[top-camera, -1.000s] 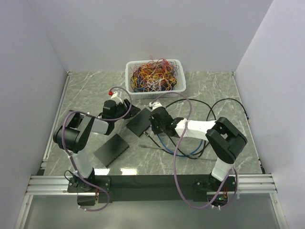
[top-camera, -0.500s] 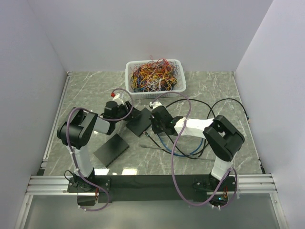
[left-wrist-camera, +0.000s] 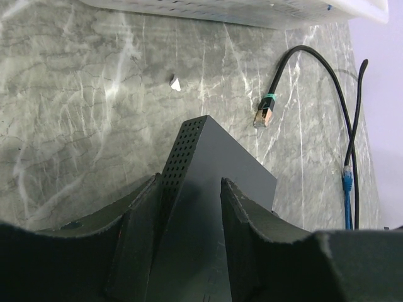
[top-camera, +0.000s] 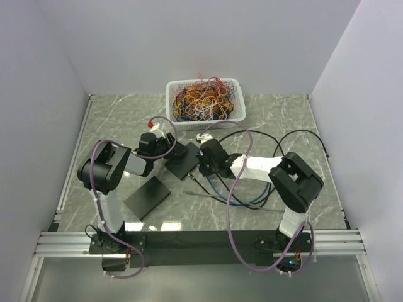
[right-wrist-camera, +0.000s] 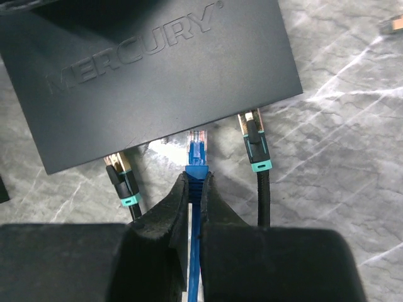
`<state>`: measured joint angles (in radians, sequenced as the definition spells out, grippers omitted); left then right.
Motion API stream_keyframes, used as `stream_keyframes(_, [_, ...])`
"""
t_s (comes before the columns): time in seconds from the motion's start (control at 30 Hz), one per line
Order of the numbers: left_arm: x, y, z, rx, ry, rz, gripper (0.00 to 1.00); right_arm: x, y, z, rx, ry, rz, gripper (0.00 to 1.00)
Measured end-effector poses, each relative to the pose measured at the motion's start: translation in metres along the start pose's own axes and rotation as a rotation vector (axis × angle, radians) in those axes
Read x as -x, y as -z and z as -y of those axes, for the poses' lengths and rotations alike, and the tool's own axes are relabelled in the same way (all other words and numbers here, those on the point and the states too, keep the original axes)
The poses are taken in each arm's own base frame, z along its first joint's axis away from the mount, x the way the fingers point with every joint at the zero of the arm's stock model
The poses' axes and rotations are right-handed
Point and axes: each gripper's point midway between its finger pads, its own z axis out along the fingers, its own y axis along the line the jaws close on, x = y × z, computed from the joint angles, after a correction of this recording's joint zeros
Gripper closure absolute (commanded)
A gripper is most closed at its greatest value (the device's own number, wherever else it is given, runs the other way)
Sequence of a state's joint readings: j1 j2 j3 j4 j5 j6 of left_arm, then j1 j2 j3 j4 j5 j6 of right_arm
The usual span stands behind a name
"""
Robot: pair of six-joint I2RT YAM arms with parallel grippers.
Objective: Insert the plug into the switch port
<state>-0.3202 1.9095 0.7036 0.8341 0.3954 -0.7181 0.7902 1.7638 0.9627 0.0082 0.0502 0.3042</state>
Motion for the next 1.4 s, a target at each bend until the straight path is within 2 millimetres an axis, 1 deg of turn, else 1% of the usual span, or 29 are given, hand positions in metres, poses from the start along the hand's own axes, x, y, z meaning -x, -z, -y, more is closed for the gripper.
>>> stream_keyframes(0.4, [0.003,-0.003,0.001,-0.004,-0.003,0.004,0.53,-0.008,0.002,-0.021,0.051,0.056,-0.014,1.0])
stream_keyframes(0.57, [0.003,-0.003,0.002,-0.005,-0.003,0.004,0.53,-0.01,0.003,-0.027,0.068,0.067,-0.019,1.0])
stream_keyframes(1.07, [0.002,-0.003,0.001,-0.003,-0.006,0.003,0.54,-0.002,0.005,-0.02,0.013,0.077,-0.014,1.0])
stream_keyframes(1.4, [0.001,-0.004,-0.001,-0.002,-0.013,0.0,0.54,-0.002,-0.001,-0.019,-0.003,0.078,-0.029,1.0])
